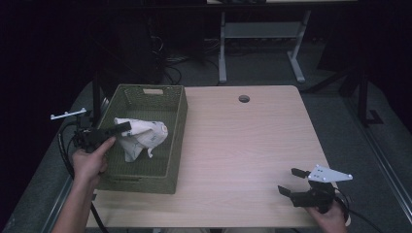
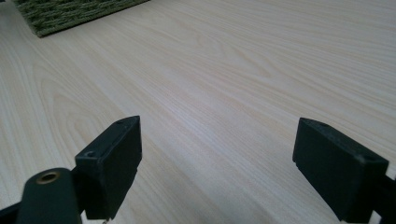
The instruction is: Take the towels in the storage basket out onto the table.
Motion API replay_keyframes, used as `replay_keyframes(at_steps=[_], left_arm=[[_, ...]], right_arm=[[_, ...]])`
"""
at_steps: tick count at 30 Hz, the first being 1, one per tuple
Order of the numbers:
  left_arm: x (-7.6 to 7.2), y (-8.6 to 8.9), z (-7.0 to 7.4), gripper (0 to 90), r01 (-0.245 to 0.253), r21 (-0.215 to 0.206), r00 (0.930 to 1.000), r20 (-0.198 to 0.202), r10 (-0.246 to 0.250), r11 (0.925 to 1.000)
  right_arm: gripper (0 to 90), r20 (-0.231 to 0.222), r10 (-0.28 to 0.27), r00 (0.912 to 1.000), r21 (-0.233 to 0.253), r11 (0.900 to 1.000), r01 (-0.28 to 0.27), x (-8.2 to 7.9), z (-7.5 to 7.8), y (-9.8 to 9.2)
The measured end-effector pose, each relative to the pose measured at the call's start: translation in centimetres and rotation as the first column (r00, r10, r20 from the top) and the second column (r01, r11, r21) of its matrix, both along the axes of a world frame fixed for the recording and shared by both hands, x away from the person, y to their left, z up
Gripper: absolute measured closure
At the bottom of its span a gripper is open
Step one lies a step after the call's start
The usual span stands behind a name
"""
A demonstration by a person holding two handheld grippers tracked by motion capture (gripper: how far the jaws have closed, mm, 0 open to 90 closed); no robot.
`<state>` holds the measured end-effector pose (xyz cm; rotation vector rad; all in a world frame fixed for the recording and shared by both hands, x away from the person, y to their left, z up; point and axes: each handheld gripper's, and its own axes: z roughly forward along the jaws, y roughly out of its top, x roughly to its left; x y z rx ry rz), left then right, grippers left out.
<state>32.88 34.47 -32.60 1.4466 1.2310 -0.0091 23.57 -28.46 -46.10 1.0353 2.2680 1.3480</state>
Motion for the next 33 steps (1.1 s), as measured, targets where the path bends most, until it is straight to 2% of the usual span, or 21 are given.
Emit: replay_keyframes(at_steps=[6, 15, 17, 24, 26, 27, 30, 33], left_arm=[[-0.1, 0.2, 0.6, 84.8, 0.005, -0.024, 0.9999, 0.014, -0.005, 0.9997], [0.2, 0.0, 2.4, 84.7, 0.021, -0.039, 0.9986, 0.049, -0.019, 0.999], [0.2, -0.2, 2.8, 84.7, 0.028, -0.045, 0.998, 0.058, -0.025, 0.9986], [0.6, -1.5, 4.1, 84.7, 0.057, -0.034, 0.9958, 0.073, -0.054, 0.9978], [0.6, -1.9, 4.6, 84.7, 0.062, -0.022, 0.9948, 0.082, -0.06, 0.9978], [0.6, -2.3, 5.0, 84.7, 0.071, 0.0, 0.9938, 0.086, -0.07, 0.9975], [0.5, -2.7, 5.5, 84.7, 0.082, 0.001, 0.9924, 0.092, -0.082, 0.9966], [0.4, -3.7, 6.4, 84.7, 0.105, 0.027, 0.9883, 0.109, -0.107, 0.9941]], right_arm=[[15.1, 0.0, 0.001, 1.0, 0.003, 1.0, -0.001, 0.1, 0.0, 0.0], [15.1, -0.006, 0.003, 1.0, -0.001, 1.0, -0.003, 0.2, 0.0, 0.1], [15.1, -0.005, 0.009, 0.9999, 0.011, 1.0, -0.009, 0.1, 0.1, 0.1], [15.0, -0.003, 0.009, 1.0, 0.014, 1.0, -0.009, 0.2, 0.1, -0.1], [15.0, 0.004, 0.011, 0.9999, 0.013, 1.0, -0.011, 0.2, 0.1, -0.1], [15.1, 0.002, 0.012, 0.9999, 0.012, 1.0, -0.013, 0.1, 0.2, -0.1], [15.1, 0.004, 0.013, 0.9999, 0.014, 1.0, -0.013, 0.1, 0.2, -0.1], [15.0, 0.006, 0.012, 0.9999, 0.016, 1.0, -0.012, 0.2, 0.2, -0.1]])
